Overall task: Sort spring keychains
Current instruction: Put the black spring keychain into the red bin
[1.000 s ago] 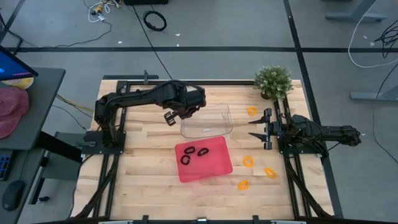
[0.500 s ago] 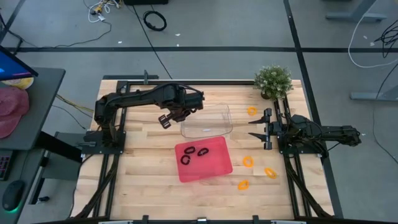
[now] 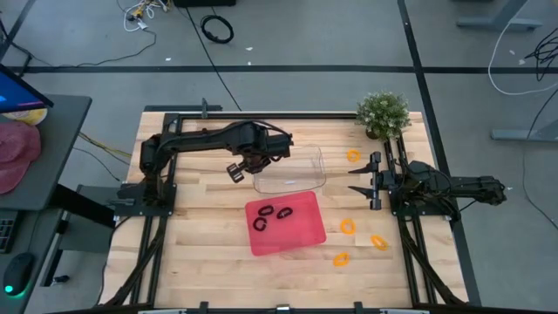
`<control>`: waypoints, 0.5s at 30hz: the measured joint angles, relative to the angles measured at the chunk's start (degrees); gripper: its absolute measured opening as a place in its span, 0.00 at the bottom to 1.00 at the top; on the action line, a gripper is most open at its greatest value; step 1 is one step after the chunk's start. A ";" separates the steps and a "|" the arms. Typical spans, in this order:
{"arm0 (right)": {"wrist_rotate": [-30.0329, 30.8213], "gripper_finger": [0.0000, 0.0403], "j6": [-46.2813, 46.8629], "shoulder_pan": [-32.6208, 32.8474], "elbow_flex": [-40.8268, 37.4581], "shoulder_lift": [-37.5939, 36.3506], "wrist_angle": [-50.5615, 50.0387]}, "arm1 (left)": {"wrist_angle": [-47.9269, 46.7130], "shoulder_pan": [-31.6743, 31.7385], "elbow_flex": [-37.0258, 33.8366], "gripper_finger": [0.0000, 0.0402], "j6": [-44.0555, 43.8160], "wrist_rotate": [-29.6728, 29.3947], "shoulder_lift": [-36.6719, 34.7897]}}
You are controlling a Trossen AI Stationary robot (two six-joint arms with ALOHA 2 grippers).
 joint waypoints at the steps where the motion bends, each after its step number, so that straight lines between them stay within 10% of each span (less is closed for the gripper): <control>1: 0.00 0.55 0.00 0.01 0.02 -0.01 0.00 | -0.06 -0.24 0.00 0.02 0.02 -0.13 -0.02; 15: -0.02 0.55 0.00 -0.01 0.01 0.01 0.00 | -0.03 -4.05 0.00 0.02 -0.65 -0.58 -0.02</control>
